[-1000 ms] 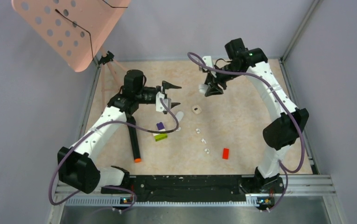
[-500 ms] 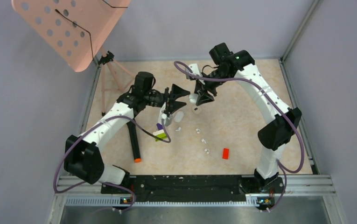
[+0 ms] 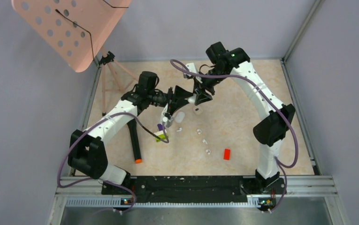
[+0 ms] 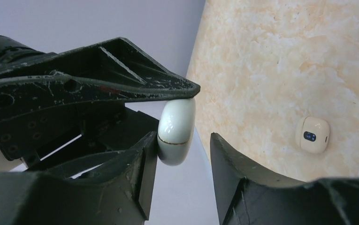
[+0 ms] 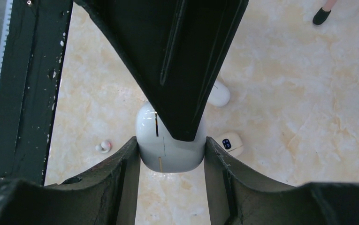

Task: Insert the wireless bluetooth earbuds into the charging case
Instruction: Pick up the charging case at the center of the board.

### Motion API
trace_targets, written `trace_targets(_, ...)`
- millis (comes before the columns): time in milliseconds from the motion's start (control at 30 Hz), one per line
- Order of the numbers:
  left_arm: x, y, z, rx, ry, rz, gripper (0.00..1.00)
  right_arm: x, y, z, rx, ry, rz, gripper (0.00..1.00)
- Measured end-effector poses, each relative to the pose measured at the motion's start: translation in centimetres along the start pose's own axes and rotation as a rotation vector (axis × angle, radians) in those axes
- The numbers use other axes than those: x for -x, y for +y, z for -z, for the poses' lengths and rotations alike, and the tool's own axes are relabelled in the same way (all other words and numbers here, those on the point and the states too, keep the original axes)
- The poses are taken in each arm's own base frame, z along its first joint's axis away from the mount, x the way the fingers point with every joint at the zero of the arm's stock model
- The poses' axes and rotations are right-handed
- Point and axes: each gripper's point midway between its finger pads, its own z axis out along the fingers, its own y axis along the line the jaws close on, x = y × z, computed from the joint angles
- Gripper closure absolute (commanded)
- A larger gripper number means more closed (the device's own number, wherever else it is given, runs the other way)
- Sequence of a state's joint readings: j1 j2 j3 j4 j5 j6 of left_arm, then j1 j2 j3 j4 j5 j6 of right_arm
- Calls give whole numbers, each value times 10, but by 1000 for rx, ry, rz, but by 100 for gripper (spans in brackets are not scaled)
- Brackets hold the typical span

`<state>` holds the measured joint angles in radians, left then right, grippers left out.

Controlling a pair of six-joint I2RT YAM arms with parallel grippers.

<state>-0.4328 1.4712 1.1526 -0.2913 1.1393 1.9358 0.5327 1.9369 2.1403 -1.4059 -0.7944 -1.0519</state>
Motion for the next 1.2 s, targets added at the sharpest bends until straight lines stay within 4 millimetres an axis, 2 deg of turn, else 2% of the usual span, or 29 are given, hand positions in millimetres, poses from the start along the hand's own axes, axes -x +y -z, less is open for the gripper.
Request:
trace_targets(133,1,3,-3,7,-23,-23,53,6,-1,-3,10,1,19,83)
trace_targets(267,-2,4,-6,10,-38,-40,69,10,2,-6,24,4,36,81)
trace_targets(400,-5,4,-9,10,-52,-60,97,7,3,-5,22,25,31,59)
trace_targets(500,-6,2,-9,4,-46,-47,100,4,2,-4,15,38,19,47)
trace_targets(600,-10,2,-9,9,-28,11,100,2,-3,2,-21,30,-16,43)
trace_targets(700,-13,2,-7,48,3,152,100,-2,-16,26,-126,1,-63,43)
trace_targets(767,-15,2,-5,89,21,286,100,-1,-25,53,-233,-31,-78,43)
trace_targets(867,-19,15,-2,180,44,526,100,6,-27,87,-375,-73,-69,44)
trace_targets(1000,-16,55,3,312,10,834,100,45,-7,118,-481,-171,-13,47)
trace_targets(1100,-5,86,4,366,-44,922,100,72,0,135,-510,-233,12,51)
trace_targets(1200,10,93,-3,361,-101,1010,100,91,-3,144,-510,-277,21,54)
